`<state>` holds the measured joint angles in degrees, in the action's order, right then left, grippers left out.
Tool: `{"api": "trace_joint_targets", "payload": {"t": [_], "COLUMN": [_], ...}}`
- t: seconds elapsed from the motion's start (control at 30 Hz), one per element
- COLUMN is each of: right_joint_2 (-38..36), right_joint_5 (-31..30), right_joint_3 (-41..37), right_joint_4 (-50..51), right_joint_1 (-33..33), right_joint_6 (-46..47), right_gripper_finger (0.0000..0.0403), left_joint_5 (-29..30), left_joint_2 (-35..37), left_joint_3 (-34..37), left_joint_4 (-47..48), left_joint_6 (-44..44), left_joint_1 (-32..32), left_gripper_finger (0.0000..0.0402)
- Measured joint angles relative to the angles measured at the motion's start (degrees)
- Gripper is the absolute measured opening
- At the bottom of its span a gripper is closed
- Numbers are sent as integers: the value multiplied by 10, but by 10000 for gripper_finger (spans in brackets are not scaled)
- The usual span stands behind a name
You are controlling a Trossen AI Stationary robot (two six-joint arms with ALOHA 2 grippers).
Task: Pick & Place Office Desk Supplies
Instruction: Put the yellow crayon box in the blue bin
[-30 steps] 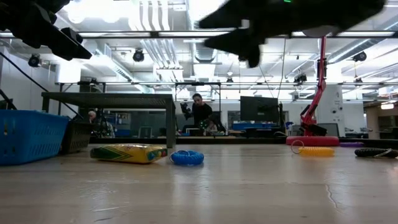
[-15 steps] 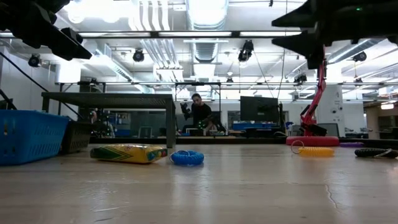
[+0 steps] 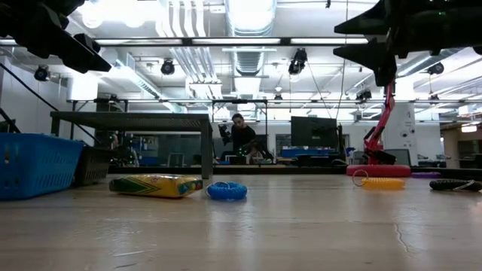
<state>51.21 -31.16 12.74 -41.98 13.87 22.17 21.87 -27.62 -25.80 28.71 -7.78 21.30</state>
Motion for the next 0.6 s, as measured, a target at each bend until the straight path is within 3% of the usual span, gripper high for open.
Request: {"api": "trace_joint_targets", "payload": {"t": [0.6], "right_joint_2": [10], "right_joint_5": [1], "right_joint_3": [11], "right_joint_4": [0], "right_joint_1": [0], "right_joint_6": [3], "right_gripper_finger": [215], "left_joint_5": [9], "left_joint_2": [0], "left_joint_3": [0], "left_joint_4": [0], "left_joint_6": [-2], "left_joint_1": [0], "left_gripper_finger": [232]}}
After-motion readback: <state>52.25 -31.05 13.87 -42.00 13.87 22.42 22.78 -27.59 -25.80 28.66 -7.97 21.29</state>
